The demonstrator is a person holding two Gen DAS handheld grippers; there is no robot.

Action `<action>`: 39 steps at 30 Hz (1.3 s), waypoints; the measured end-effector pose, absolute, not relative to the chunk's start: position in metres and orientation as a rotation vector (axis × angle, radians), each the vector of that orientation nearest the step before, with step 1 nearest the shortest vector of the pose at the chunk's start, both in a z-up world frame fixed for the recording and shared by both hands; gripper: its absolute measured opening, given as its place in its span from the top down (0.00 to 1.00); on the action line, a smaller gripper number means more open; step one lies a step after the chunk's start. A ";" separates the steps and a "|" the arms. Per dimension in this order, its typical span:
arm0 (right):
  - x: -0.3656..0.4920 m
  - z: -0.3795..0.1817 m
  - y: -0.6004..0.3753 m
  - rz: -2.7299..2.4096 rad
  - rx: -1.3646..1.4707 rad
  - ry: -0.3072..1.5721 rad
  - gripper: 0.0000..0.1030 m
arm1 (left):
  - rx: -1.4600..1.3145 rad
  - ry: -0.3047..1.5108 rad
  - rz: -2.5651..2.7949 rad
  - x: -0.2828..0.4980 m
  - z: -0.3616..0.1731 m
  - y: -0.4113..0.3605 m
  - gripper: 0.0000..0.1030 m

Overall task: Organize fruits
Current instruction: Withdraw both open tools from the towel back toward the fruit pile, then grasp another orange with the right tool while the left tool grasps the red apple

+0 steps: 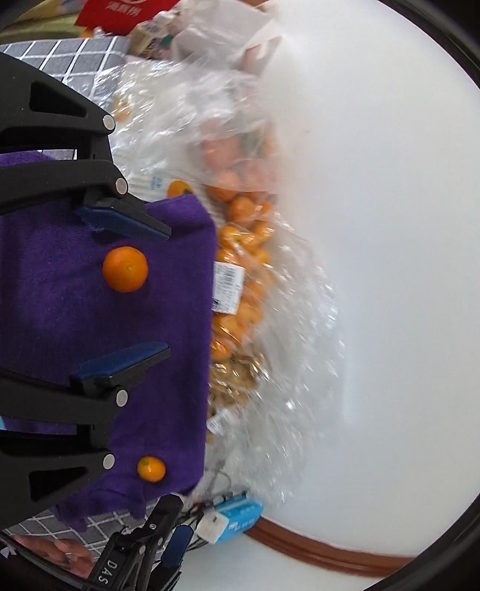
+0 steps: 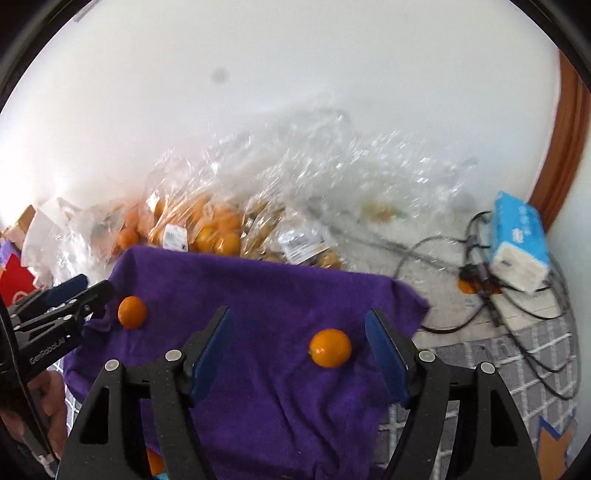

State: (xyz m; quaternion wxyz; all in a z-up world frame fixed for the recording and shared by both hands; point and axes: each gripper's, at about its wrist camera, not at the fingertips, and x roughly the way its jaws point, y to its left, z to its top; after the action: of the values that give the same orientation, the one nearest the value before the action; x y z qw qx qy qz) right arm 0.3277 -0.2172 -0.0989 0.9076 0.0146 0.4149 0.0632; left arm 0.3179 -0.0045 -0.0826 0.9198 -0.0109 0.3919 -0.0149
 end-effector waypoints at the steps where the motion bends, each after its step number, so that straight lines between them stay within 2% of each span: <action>1: 0.322 -0.095 -0.219 0.117 0.019 0.846 0.29 | -0.021 0.793 -0.032 0.314 -0.077 -0.006 0.47; 9: 0.268 -0.068 -0.237 0.088 0.002 0.815 0.29 | -0.069 0.733 -0.057 0.266 -0.039 -0.011 0.48; 13: 0.235 -0.066 -0.240 0.086 -0.007 0.816 0.29 | -0.004 0.714 -0.056 0.226 -0.033 -0.011 0.48; 22: 0.181 -0.100 -0.230 0.154 0.024 0.847 0.34 | -0.058 0.805 -0.036 0.165 -0.063 0.025 0.48; 25: 0.166 -0.120 -0.216 0.190 0.002 0.863 0.42 | -0.098 0.833 0.001 0.146 -0.087 0.042 0.48; 29: 0.157 -0.149 -0.198 0.232 -0.004 0.917 0.63 | -0.112 0.866 0.045 0.127 -0.117 0.058 0.48; 39: 0.157 -0.174 -0.169 0.315 0.001 0.934 0.65 | -0.146 0.897 0.042 0.112 -0.161 0.079 0.48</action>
State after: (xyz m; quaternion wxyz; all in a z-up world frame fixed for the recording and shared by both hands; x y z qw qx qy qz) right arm 0.1566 -0.1690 -0.1745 0.8811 0.0005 0.4482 0.1511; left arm 0.1124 0.0786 -0.1605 0.8982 -0.0706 0.4334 0.0202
